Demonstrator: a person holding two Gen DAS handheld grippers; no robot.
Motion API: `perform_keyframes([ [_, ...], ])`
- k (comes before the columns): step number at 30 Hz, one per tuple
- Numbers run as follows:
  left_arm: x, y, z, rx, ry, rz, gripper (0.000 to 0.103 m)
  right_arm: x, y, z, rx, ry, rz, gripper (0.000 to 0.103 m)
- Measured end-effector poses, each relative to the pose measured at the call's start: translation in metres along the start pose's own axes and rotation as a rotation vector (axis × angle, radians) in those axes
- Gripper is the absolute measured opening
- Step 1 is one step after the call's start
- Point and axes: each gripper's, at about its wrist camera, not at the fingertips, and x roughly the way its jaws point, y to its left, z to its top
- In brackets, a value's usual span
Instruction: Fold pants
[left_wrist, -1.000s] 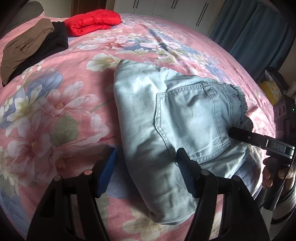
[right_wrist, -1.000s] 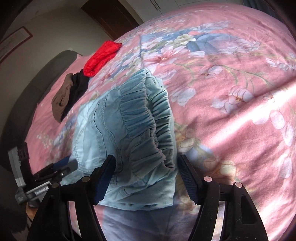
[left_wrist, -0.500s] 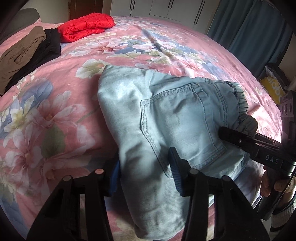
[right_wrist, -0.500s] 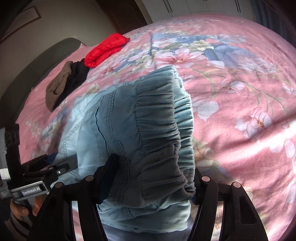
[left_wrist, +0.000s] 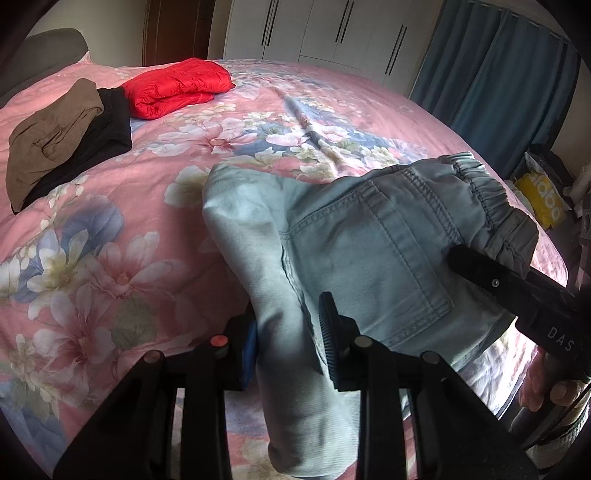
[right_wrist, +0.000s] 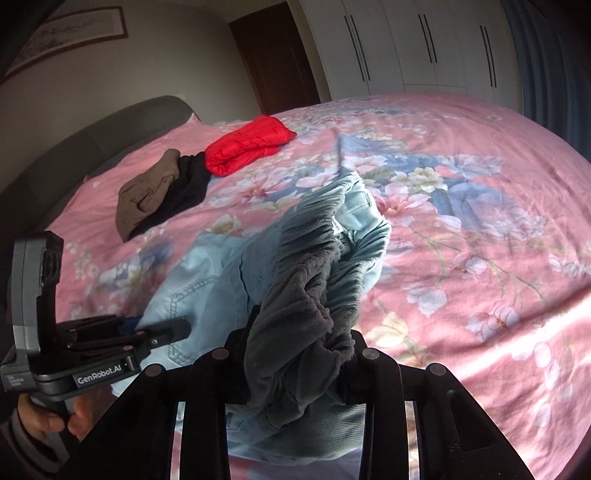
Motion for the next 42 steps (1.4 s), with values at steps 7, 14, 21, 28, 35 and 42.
perform_keyframes([
  [7, -0.007, 0.006, 0.019, 0.013, -0.044, 0.02, 0.028, -0.003, 0.011, 0.018, -0.04, -0.061, 0.011, 0.034],
  [14, -0.005, 0.016, 0.036, 0.01, -0.062, 0.039, 0.028, 0.003, 0.023, 0.036, -0.091, -0.104, 0.018, 0.034],
  [21, -0.001, 0.026, 0.052, 0.01, -0.082, 0.061, 0.028, 0.013, 0.03, 0.051, -0.12, -0.117, 0.032, 0.034],
  [28, 0.005, 0.034, 0.066, 0.008, -0.094, 0.078, 0.028, 0.024, 0.035, 0.065, -0.139, -0.131, 0.043, 0.034],
  [35, 0.014, 0.041, 0.074, 0.008, -0.094, 0.09, 0.028, 0.036, 0.036, 0.074, -0.144, -0.133, 0.048, 0.034],
  [42, 0.023, 0.048, 0.082, 0.008, -0.094, 0.11, 0.028, 0.049, 0.037, 0.081, -0.156, -0.134, 0.047, 0.034],
])
